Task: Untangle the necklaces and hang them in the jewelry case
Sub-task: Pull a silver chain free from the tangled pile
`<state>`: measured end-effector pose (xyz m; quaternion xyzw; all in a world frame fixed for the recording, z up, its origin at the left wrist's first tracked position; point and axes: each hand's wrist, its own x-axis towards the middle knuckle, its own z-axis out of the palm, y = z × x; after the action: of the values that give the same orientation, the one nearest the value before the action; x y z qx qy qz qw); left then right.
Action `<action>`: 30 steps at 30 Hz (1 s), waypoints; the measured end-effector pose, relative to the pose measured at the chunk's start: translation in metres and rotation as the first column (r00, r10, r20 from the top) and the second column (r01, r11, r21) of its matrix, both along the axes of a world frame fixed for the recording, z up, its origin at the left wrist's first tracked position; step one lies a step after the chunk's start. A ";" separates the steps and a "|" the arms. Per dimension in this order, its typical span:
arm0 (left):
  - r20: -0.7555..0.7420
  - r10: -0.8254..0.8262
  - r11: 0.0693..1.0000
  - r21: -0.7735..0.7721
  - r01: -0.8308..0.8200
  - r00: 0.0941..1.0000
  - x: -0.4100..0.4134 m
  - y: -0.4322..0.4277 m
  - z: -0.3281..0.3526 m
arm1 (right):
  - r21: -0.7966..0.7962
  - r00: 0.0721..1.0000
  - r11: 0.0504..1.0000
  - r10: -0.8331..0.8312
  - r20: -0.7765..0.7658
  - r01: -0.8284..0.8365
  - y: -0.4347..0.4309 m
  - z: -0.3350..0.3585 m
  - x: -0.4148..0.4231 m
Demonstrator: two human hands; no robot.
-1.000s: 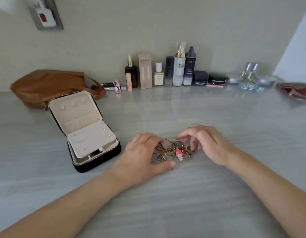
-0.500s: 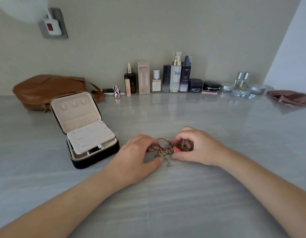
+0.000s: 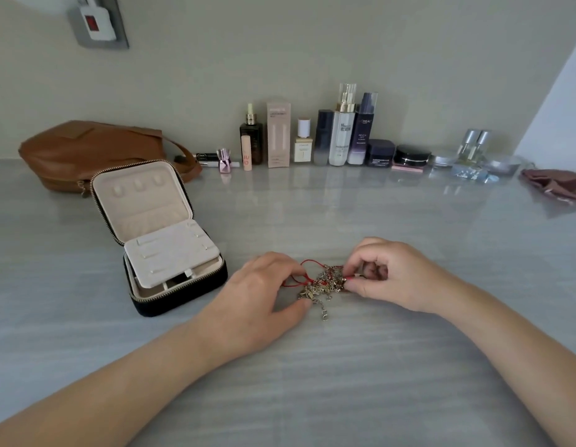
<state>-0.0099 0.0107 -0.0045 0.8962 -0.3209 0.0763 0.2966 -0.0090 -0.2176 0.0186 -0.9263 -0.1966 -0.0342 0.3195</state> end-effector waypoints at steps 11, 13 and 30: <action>-0.196 -0.059 0.977 -0.213 0.016 0.979 -0.005 -0.017 0.031 | 0.397 0.991 0.909 0.099 0.089 -0.126 0.017 0.035 -0.009; -0.388 -0.186 0.939 -0.342 0.047 0.903 -0.003 -0.028 0.048 | 0.403 0.993 0.909 0.078 0.093 -0.109 0.023 0.052 -0.006; -0.568 -0.262 0.654 -0.699 -0.289 0.780 0.015 -0.032 0.058 | 0.794 0.979 0.579 -0.183 -0.094 0.184 0.006 0.037 0.001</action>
<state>0.0052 -0.0217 0.0539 0.6635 -0.1347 -0.0966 0.7296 -0.0079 -0.2118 0.0556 -0.7006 -0.0634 -0.1506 0.6946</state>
